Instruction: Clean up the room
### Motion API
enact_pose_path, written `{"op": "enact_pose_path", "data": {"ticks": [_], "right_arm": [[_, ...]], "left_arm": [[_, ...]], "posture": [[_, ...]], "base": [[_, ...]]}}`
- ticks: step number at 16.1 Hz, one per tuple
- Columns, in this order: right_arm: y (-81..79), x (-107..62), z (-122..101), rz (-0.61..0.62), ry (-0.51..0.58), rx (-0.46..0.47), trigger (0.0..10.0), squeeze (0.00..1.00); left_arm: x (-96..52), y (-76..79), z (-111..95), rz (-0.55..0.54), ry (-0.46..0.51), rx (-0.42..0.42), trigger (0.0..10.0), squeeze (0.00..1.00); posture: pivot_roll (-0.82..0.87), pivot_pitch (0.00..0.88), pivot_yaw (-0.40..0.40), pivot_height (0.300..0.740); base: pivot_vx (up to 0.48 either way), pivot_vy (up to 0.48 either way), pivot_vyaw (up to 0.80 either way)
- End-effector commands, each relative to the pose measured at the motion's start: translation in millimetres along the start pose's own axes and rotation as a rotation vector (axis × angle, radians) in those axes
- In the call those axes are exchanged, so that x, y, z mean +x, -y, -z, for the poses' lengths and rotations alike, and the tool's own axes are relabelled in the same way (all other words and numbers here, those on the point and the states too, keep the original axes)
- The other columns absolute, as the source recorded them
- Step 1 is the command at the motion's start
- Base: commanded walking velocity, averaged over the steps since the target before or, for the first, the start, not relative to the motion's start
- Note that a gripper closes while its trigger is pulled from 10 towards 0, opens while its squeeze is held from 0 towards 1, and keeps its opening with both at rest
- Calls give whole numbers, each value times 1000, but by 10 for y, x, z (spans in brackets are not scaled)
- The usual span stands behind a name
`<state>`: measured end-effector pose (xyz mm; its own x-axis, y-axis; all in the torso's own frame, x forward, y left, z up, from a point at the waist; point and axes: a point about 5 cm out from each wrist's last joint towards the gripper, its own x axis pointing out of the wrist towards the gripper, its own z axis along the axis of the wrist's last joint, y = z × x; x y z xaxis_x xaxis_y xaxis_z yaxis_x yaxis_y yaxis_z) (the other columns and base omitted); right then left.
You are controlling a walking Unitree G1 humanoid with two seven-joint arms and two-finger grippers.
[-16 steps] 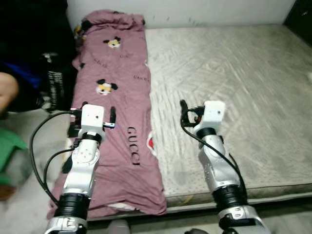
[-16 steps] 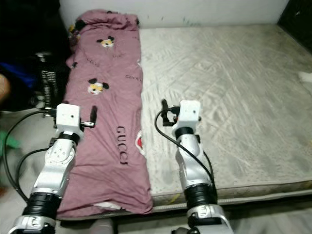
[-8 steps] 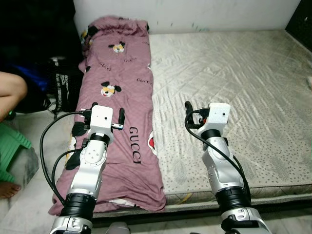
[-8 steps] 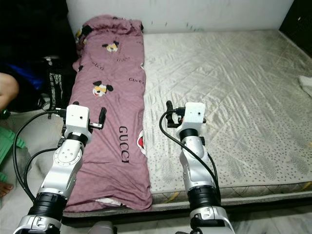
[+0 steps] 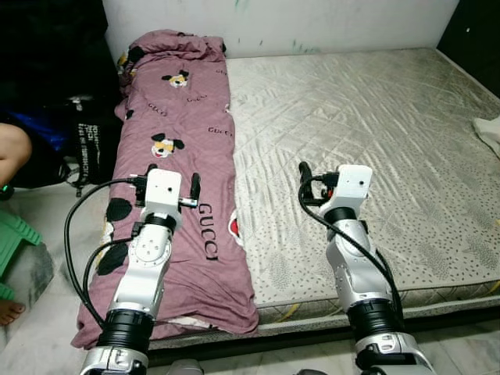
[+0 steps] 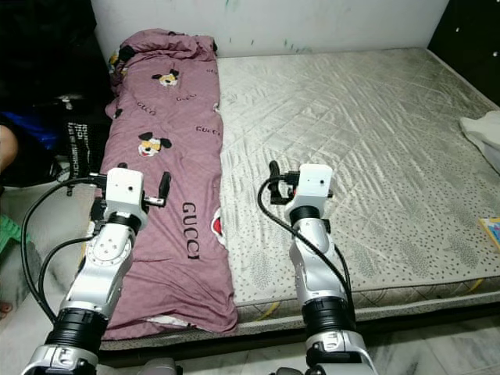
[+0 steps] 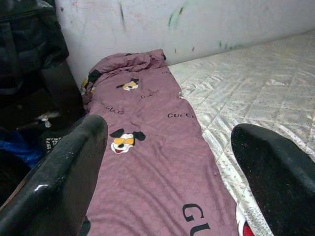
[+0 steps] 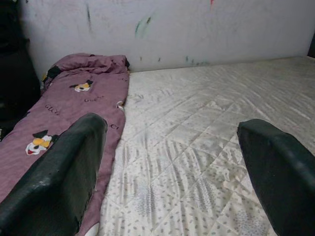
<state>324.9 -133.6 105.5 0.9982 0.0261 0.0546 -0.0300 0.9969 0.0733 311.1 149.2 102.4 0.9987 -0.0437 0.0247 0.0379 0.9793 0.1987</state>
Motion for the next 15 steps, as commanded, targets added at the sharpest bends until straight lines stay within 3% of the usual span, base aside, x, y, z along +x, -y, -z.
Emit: {"op": "enact_pose_path", "data": {"ticks": [1,3,4,5,11,15], "right_arm": [[-7,0,-8,-9,4,-4,10000,0],[-8,0,-8,-9,4,-5,10000,0],[143,-128,-160,-7,81,-75,10000,0],[174,-163,-211,-12,103,-95,10000,0],[149,-137,-233,-31,99,-97,10000,0],[349,-419,-168,33,56,-114,10000,0]], "left_arm": [[-7,-18,25,-4,-11,2,10000,0],[-7,-19,26,-5,-10,2,10000,0],[-162,-226,-65,-77,76,-4,10000,0],[-207,-277,-102,-95,103,-3,10000,0],[-227,-288,-140,-110,125,-5,10000,0],[-489,-376,8,-127,74,10,10000,0]], "posture": [[22,0,25,740],[22,0,25,740],[36,0,13,740],[35,0,13,740],[33,0,9,740],[6,0,28,740]], "base": [[0,0,0],[0,0,0],[0,0,0],[0,0,0],[0,0,0],[0,0,0]]}}
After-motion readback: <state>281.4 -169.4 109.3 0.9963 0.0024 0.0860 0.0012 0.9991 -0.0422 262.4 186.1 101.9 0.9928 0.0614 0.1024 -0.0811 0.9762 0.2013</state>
